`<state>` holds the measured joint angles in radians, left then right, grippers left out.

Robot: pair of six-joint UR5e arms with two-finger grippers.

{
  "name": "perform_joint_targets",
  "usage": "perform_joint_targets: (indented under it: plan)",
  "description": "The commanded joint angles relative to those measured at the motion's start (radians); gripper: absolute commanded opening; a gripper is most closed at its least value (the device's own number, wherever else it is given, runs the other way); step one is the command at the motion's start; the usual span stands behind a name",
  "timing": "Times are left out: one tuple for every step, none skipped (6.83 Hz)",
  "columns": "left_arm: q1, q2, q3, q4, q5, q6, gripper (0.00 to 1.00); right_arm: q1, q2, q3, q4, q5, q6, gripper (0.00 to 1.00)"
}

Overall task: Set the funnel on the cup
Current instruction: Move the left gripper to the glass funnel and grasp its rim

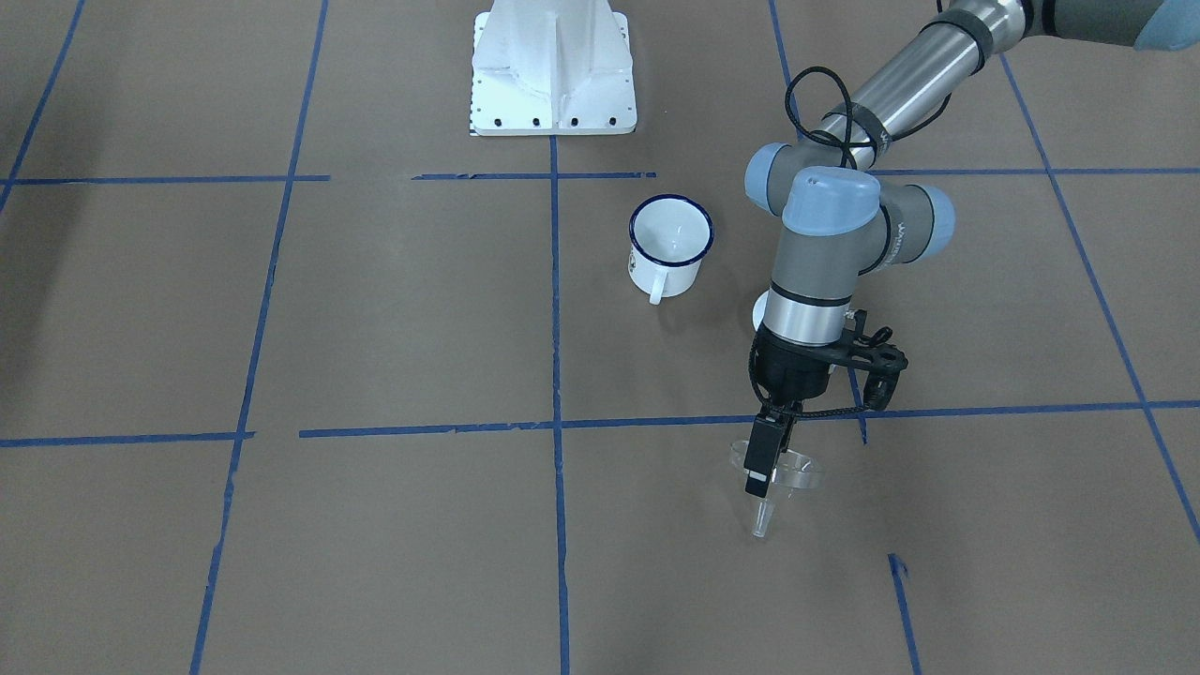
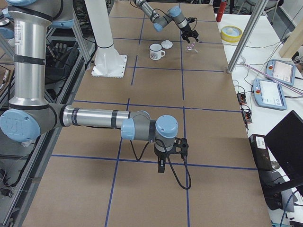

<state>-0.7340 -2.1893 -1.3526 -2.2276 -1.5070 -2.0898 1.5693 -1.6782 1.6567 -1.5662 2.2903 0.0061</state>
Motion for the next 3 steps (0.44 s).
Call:
perform_joint_targets:
  plan:
    - [0.011, 0.0, 0.05, -0.053, 0.002, -0.001, 0.92, 0.0, 0.0, 0.0, 0.0, 0.0, 0.0, 1.0]
    - [0.015, 0.002, 0.053, -0.058, 0.002, 0.001, 0.62, 0.0, 0.0, 0.0, 0.0, 0.0, 0.0, 1.0]
    - [0.013, 0.002, 0.05, -0.058, 0.002, 0.005, 0.24, 0.0, 0.0, 0.0, 0.0, 0.0, 0.0, 1.0]
